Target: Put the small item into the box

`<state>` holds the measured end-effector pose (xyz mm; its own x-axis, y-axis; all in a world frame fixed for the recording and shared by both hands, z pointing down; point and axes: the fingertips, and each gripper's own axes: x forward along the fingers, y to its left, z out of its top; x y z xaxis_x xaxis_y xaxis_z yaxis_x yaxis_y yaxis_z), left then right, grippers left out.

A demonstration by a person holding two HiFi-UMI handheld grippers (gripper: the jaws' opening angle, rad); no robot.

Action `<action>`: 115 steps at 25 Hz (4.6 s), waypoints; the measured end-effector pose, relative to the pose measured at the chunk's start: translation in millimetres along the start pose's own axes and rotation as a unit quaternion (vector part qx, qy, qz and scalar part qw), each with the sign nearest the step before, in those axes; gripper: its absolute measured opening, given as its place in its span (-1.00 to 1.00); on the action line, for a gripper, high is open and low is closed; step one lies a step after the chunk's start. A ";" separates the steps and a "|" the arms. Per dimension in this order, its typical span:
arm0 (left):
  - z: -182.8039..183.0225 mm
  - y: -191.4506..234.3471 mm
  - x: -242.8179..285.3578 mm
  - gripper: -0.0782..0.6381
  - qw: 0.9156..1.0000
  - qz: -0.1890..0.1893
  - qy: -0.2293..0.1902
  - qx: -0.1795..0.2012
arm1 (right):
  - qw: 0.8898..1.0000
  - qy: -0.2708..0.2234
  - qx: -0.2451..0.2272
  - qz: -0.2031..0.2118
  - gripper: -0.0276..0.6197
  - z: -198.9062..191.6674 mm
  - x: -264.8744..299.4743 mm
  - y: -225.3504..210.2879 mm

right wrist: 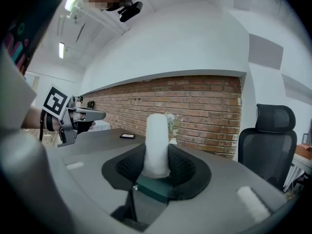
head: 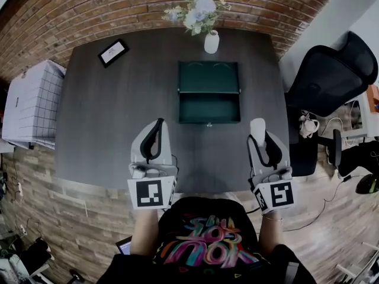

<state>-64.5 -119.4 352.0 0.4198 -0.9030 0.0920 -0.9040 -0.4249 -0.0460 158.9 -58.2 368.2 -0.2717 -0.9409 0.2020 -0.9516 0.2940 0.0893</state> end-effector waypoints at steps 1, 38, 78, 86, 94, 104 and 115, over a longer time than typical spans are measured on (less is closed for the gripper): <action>2.4 0.4 6.7 -0.78 1.000 0.003 -0.002 0.001 | 1.000 0.000 0.000 0.003 -0.48 0.8 4.9 -5.3; 28.0 9.2 67.5 -0.78 1.000 -0.009 -0.017 0.001 | 0.999 -0.001 -0.021 0.042 -0.48 24.1 73.0 -22.5; -25.7 20.9 97.8 -0.78 0.999 -0.003 0.040 -0.011 | 0.945 0.194 -0.073 0.253 -0.48 -131.5 189.2 46.0; -26.7 20.7 100.7 -0.78 0.999 -0.009 0.040 -0.015 | 0.929 0.236 -0.082 0.275 -0.48 -160.7 200.5 51.4; -27.4 22.7 100.8 -0.78 0.999 -0.010 0.039 -0.017 | 0.912 0.255 -0.124 0.297 -0.48 -172.7 212.4 61.8; -34.4 28.4 100.8 -0.78 0.999 0.001 0.047 -0.024 | 0.875 0.299 -0.172 0.340 -0.48 -192.4 218.5 77.2; -35.6 29.9 99.6 -0.78 0.999 0.001 0.048 -0.023 | 0.847 0.367 -0.150 0.353 -0.43 -213.9 213.6 78.0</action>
<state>-52.6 -219.8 395.3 0.4094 -0.8931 0.1865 -0.9089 -0.4169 -0.0011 57.3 -200.3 626.9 -0.4908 -0.1871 0.8510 -0.4791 0.8737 -0.0842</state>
